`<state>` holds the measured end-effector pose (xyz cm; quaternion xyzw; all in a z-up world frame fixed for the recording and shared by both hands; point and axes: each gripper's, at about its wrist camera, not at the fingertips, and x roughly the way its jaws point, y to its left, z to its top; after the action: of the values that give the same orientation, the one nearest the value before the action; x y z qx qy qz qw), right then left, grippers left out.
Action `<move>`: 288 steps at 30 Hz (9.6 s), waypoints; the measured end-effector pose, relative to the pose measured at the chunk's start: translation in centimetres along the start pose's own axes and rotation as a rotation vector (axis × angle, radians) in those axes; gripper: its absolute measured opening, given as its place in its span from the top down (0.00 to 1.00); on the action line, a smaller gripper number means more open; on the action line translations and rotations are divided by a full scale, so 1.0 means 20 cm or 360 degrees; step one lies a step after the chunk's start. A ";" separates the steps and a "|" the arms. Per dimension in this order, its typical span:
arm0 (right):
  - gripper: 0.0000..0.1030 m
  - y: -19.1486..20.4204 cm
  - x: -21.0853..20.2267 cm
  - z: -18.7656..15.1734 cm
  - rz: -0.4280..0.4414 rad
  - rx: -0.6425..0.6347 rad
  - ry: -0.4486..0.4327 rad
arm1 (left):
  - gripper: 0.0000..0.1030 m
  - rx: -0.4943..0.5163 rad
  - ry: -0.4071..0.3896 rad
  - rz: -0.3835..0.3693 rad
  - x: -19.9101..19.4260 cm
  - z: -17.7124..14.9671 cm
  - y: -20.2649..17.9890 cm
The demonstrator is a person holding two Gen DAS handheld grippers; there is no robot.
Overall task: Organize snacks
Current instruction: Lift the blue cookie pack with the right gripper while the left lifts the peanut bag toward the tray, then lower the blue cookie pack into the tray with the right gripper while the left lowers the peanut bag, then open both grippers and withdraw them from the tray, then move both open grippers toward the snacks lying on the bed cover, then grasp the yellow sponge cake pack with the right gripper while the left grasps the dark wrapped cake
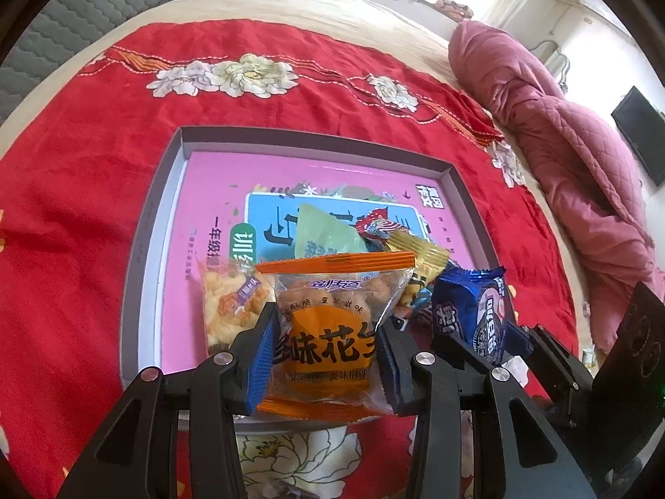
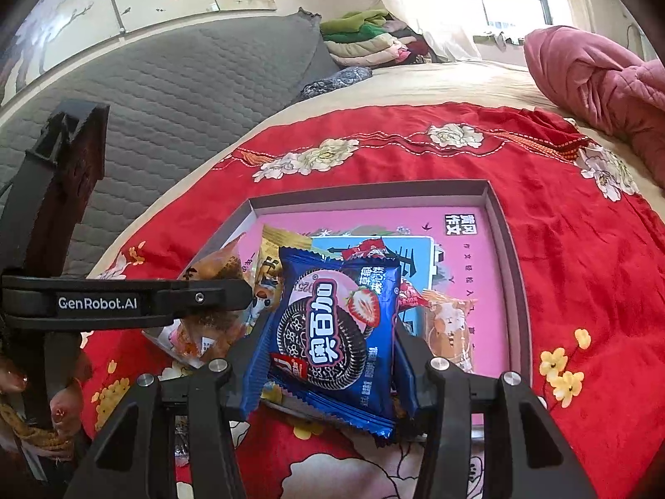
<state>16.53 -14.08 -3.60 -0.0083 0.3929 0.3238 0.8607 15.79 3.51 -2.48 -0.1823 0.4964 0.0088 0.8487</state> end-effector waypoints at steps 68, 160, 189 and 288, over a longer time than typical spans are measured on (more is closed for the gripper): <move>0.47 -0.01 0.08 0.00 -0.0041 0.0020 0.0078 | 0.44 0.0080 -0.0002 0.0149 0.00 0.00 -0.02; 0.14 0.25 -0.46 -0.16 -0.0195 -0.0156 -0.0099 | 0.28 0.0187 -0.0069 0.0107 -0.38 -0.25 0.00; 0.14 0.35 -0.39 -0.23 -0.0212 -0.0299 0.0273 | 0.28 0.0140 0.0099 0.0003 -0.35 -0.38 0.11; 0.59 0.20 -0.23 -0.27 -0.0006 -0.0123 0.0220 | 0.63 0.0290 0.0072 0.0106 -0.26 -0.52 0.03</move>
<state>8.39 -14.81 -3.28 -0.0644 0.4386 0.3358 0.8311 4.34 1.62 -2.81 -0.0880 0.5199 -0.0122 0.8496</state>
